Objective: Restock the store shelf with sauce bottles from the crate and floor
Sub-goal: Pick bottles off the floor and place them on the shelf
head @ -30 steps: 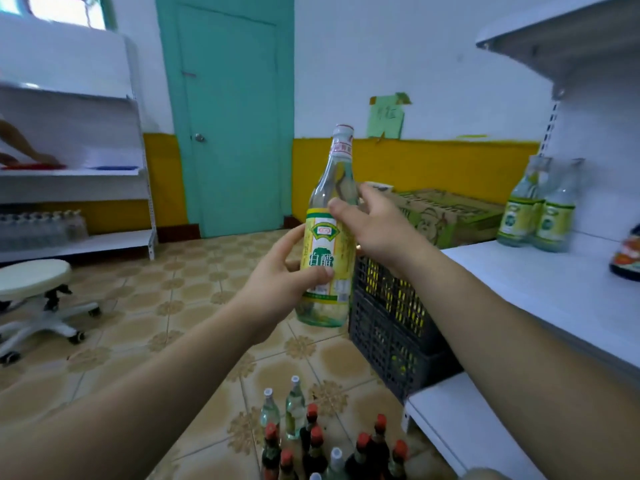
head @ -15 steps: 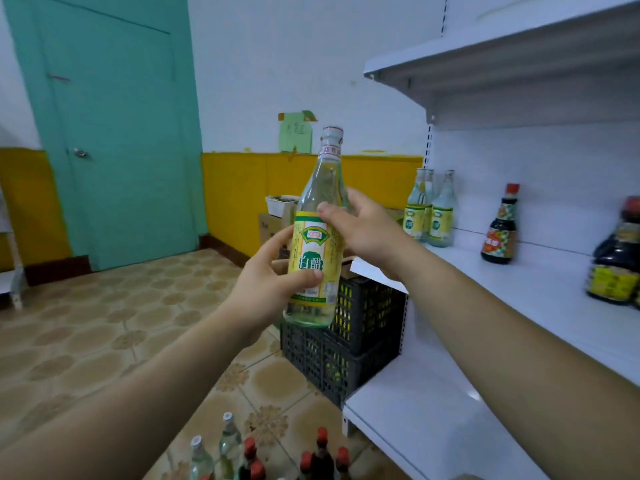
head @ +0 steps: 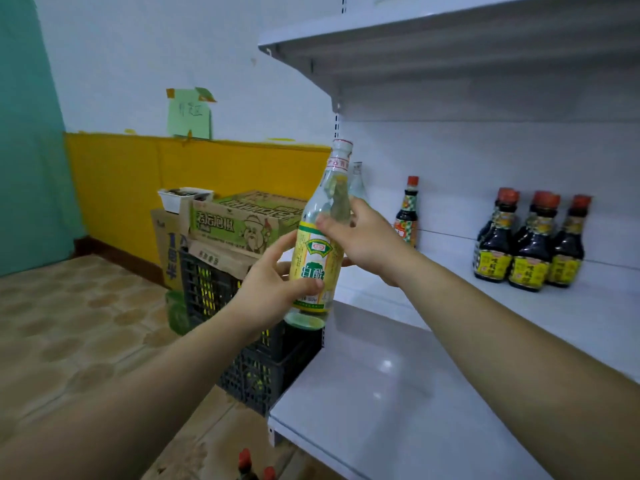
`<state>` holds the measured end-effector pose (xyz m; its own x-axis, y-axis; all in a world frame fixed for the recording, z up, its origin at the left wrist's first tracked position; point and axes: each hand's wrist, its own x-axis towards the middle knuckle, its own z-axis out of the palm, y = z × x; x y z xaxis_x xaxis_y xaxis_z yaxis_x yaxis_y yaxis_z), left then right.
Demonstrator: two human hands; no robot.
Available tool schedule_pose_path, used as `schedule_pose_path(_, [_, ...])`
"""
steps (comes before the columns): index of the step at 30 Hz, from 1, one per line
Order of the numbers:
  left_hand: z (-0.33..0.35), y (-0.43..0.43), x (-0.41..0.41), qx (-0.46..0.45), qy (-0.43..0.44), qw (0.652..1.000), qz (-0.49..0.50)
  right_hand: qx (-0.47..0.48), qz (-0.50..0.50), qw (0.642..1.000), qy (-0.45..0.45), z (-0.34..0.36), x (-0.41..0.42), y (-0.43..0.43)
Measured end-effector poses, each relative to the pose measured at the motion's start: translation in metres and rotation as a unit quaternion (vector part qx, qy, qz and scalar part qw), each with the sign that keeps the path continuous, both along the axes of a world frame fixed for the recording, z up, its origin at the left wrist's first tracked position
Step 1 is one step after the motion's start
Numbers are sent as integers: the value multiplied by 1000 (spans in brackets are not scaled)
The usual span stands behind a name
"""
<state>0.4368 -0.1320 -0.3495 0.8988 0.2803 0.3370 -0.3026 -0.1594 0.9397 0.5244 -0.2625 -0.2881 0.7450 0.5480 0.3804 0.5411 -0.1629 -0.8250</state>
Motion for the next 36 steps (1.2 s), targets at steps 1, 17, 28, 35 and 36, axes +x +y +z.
schedule_pose_path(1, [-1, -1, 12, 7, 2, 1000, -9, -1, -11, 1000, -4, 0, 8, -3])
schedule_pose_path(17, [-46, 63, 186, 528, 210, 823, 10, 16, -186, 982, -6, -37, 160, -8])
schedule_pose_path(28, [-54, 91, 267, 568, 299, 765, 36, -38, -191, 980, -40, -51, 236, 35])
schedule_pose_path(35, [-67, 89, 279, 584, 282, 761, 28, -63, -211, 974, -54, -52, 279, 58])
schedule_pose_path(36, [-67, 89, 278, 585, 278, 762, 28, -63, -213, 974, -55, -52, 284, 62])
